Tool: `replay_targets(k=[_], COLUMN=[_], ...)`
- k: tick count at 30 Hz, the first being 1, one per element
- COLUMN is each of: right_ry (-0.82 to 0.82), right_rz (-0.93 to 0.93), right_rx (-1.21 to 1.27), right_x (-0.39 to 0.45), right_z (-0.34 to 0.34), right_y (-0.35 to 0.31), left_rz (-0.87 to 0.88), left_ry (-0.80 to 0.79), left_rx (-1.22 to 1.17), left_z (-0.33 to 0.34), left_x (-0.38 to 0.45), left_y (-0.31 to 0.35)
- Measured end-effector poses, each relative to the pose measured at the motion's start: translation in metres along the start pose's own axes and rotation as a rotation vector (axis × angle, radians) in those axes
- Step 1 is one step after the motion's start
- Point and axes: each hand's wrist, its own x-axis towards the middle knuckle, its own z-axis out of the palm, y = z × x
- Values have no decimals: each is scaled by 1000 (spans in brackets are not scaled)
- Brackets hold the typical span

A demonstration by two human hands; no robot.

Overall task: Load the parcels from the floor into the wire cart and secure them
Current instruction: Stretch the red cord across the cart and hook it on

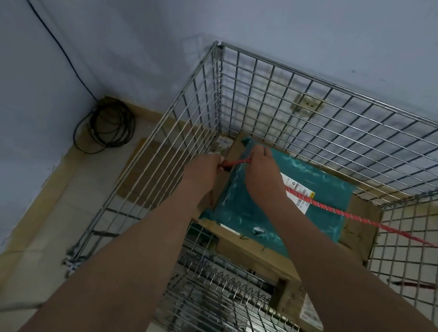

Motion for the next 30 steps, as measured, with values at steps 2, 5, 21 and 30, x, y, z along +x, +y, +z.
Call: replay_targets(k=[2,5,21,30], right_ry=[14,33,-126,-100], right_rz=[15,84,176,74], right_rx=[28,28,-223,-173], right_x=[-4,-8,-15,-9], right_z=[-6,-17,-37,-37], right_y=[0,2,-20,-62], left_rz=[-37,-106,66,74], left_ry=[18,-39,327,581], left_rx=[50,73,-130,-73], left_z=[-7,-18,-104,-186], left_x=[0,0,-17,-18], left_y=[-11,-24,5,-36])
